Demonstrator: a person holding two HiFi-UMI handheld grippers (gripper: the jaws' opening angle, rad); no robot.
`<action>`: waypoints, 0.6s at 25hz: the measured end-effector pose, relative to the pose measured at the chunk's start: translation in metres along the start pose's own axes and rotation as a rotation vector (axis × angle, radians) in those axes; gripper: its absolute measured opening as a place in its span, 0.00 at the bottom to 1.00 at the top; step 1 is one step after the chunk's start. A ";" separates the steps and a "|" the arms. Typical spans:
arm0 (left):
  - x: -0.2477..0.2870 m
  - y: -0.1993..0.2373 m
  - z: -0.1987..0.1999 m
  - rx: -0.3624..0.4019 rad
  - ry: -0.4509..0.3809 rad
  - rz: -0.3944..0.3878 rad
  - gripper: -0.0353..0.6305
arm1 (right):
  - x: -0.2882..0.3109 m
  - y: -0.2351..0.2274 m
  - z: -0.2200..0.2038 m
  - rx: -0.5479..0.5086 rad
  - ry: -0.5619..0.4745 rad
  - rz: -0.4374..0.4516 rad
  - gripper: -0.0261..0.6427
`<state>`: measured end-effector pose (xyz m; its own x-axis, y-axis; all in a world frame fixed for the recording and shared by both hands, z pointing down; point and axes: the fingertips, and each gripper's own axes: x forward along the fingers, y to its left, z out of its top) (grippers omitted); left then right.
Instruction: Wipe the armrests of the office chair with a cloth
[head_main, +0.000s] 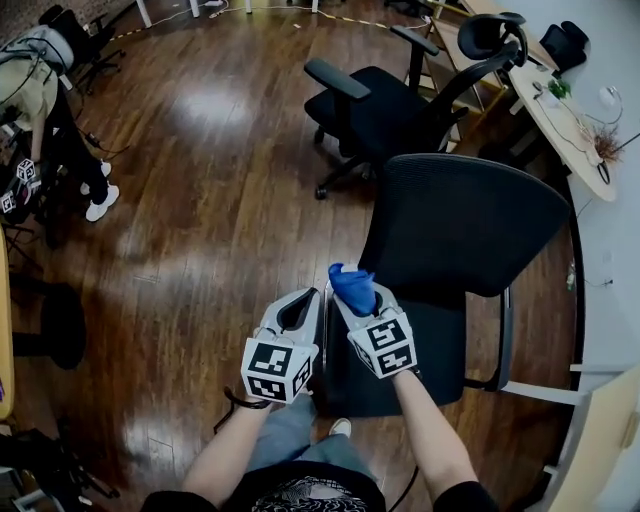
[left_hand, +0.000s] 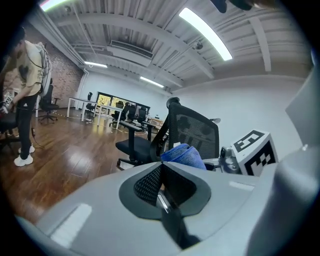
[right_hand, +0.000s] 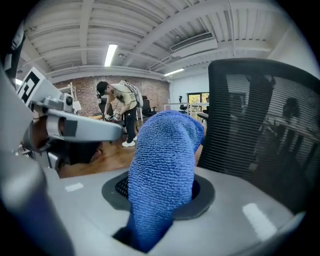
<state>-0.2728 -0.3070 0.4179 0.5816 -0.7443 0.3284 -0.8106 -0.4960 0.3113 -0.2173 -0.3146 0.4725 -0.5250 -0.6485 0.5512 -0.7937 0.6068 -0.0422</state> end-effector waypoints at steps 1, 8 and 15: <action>0.003 0.002 -0.002 0.000 0.007 -0.007 0.06 | 0.007 -0.005 -0.003 -0.020 0.017 -0.006 0.25; 0.017 0.014 -0.019 0.000 0.045 -0.044 0.06 | 0.048 -0.022 -0.022 -0.162 0.120 0.007 0.25; 0.016 0.027 -0.033 -0.025 0.066 -0.042 0.06 | 0.070 -0.013 -0.049 -0.221 0.193 0.039 0.24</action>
<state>-0.2826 -0.3173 0.4614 0.6188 -0.6919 0.3721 -0.7840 -0.5143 0.3476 -0.2290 -0.3453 0.5528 -0.4692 -0.5359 0.7019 -0.6764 0.7290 0.1045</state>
